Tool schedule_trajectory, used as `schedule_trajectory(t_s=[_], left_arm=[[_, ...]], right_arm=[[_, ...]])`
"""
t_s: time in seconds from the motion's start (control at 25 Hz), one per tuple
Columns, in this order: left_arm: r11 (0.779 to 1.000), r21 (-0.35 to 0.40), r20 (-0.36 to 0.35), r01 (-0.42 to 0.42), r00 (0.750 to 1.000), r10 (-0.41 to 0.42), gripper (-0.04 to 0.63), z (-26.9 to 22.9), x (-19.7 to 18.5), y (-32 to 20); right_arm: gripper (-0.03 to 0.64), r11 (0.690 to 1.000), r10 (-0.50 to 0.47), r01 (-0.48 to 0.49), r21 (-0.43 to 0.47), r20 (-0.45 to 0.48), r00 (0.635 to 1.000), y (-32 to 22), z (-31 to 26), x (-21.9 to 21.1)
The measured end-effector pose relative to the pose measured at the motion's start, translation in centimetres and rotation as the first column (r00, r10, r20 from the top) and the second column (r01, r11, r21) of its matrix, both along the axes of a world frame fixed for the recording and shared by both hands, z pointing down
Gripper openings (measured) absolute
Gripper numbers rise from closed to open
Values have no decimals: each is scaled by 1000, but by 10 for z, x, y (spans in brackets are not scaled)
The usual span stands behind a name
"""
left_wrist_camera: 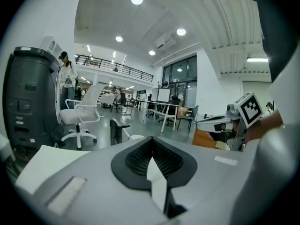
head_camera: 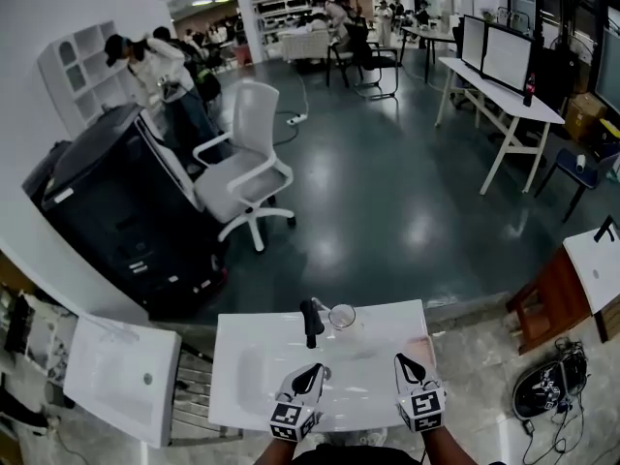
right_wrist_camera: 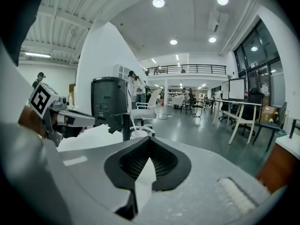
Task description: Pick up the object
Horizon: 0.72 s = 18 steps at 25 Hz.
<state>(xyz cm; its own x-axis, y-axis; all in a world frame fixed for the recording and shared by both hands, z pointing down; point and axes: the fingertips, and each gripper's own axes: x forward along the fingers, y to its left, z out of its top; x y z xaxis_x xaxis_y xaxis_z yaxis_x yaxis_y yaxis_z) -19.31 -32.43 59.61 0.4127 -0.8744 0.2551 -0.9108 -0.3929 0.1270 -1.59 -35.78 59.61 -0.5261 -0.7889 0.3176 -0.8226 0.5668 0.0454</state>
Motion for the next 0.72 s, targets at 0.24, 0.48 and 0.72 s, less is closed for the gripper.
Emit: schedule_trajectory(t_s=[0.24, 0.48, 0.72], left_arm=[[999, -39, -2, -27, 1000, 27, 18, 15, -4, 3], [998, -39, -6, -43, 999, 43, 18, 29, -4, 6], [993, -95, -2, -71, 997, 71, 18, 34, 5, 13]], right_arm=[[3, 998, 45, -47, -52, -32, 998, 1, 23, 11], [71, 984, 132, -139, -109, -74, 989, 4, 46, 37], [261, 954, 185, -212, -213, -139, 973, 12, 80, 62]])
